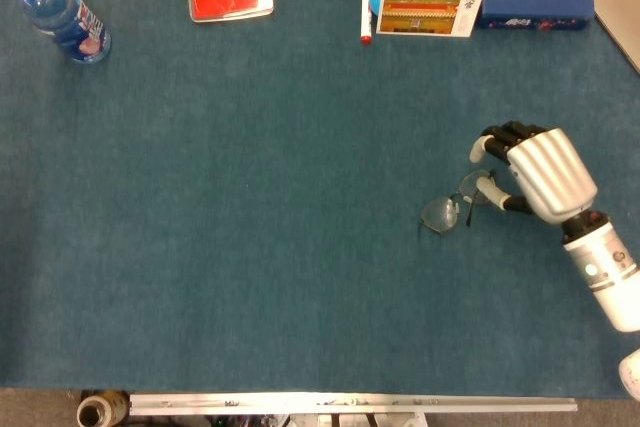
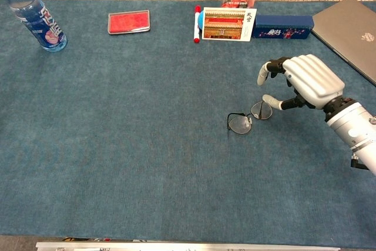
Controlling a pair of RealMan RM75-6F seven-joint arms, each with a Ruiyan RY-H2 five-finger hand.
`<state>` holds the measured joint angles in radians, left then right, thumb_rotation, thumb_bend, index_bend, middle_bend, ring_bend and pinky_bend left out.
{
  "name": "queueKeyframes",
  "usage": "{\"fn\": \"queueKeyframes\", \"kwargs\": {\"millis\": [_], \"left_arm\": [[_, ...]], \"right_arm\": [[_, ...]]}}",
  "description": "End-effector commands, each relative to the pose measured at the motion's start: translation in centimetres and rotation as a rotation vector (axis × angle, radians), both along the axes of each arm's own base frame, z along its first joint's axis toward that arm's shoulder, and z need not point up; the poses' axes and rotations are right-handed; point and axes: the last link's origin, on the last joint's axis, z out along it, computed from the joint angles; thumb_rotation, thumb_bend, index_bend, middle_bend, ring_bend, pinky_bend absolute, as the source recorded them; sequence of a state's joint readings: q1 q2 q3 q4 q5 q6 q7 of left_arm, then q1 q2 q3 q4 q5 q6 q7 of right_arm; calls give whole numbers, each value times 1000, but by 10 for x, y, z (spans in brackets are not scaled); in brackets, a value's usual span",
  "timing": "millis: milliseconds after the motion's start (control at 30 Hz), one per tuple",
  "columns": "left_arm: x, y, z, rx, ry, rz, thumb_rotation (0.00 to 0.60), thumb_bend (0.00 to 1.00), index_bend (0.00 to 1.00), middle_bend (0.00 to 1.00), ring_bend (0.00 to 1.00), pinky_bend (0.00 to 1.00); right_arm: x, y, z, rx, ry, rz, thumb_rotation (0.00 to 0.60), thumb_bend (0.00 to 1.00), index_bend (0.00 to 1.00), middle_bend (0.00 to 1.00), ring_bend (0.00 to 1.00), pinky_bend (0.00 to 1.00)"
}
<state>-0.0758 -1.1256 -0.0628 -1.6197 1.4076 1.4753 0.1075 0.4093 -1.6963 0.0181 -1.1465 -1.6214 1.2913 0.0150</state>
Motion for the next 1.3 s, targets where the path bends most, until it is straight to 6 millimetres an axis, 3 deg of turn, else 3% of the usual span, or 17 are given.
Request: {"fn": "queueKeyframes", "kwargs": {"millis": [33, 1300], "left_arm": [[0, 0, 0, 1, 0, -1, 600, 238, 562, 570, 438, 529], [0, -2, 6, 16, -11, 4, 600, 238, 562, 570, 438, 529]], "right_arm": [[-1, 0, -3, 8, 5, -2, 600, 256, 486, 476, 405, 588], [-10, 1, -27, 57, 56, -21, 600, 251, 486, 476, 405, 587]]}}
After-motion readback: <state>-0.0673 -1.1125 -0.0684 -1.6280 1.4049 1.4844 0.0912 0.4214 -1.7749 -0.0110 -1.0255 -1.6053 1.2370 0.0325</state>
